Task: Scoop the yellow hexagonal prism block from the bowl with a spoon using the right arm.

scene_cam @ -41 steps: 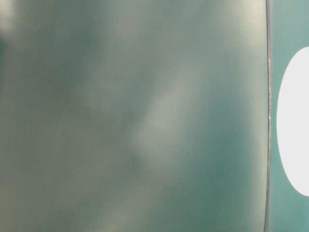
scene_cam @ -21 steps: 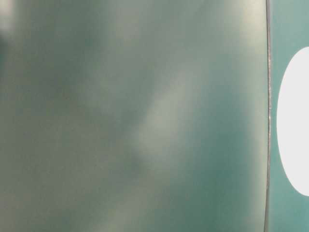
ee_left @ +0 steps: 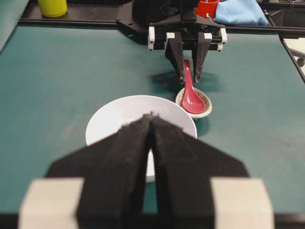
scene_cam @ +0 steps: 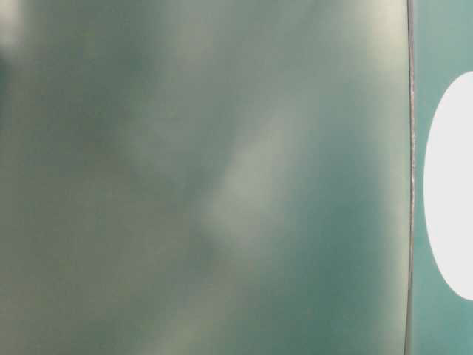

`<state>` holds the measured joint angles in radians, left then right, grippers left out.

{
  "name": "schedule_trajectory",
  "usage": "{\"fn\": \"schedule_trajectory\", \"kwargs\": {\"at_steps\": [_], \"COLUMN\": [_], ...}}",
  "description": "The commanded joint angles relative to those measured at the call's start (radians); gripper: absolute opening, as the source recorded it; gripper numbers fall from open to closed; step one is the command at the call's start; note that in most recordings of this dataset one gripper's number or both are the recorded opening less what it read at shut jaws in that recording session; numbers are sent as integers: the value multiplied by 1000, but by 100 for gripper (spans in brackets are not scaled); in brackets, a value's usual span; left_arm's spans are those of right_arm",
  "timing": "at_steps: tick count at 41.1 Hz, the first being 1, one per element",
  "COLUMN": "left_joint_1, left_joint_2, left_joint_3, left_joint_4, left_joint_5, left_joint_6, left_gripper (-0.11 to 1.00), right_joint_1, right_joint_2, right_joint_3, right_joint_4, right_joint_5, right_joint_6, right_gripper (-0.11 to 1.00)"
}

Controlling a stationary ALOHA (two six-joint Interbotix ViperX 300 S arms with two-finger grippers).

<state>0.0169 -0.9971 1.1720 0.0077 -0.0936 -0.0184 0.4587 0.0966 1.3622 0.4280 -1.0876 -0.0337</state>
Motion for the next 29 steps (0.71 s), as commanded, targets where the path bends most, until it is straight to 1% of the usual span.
{"fn": "schedule_trajectory", "kwargs": {"at_steps": [1,9,17,26,29], "left_joint_1": [0,0,0,0,0], "left_joint_2": [9,9,9,9,9], "left_joint_3": [-21,-21,-21,-21,-21], "left_joint_4": [3,3,3,3,3], "left_joint_5": [-8,-8,-6,-5,-8], "left_joint_6": [0,0,0,0,0], "left_gripper": [0,0,0,0,0], "right_joint_1": [5,5,3,5,3], "right_joint_2": [-14,-17,-40,-103,-132], "right_joint_3": [-6,-6,-3,-2,-6], "right_joint_4": [2,2,3,20,21], "right_joint_5": [-8,-9,-9,2,21], "right_joint_6": [0,0,0,0,-5], "right_gripper": [38,34,26,25,25]}}
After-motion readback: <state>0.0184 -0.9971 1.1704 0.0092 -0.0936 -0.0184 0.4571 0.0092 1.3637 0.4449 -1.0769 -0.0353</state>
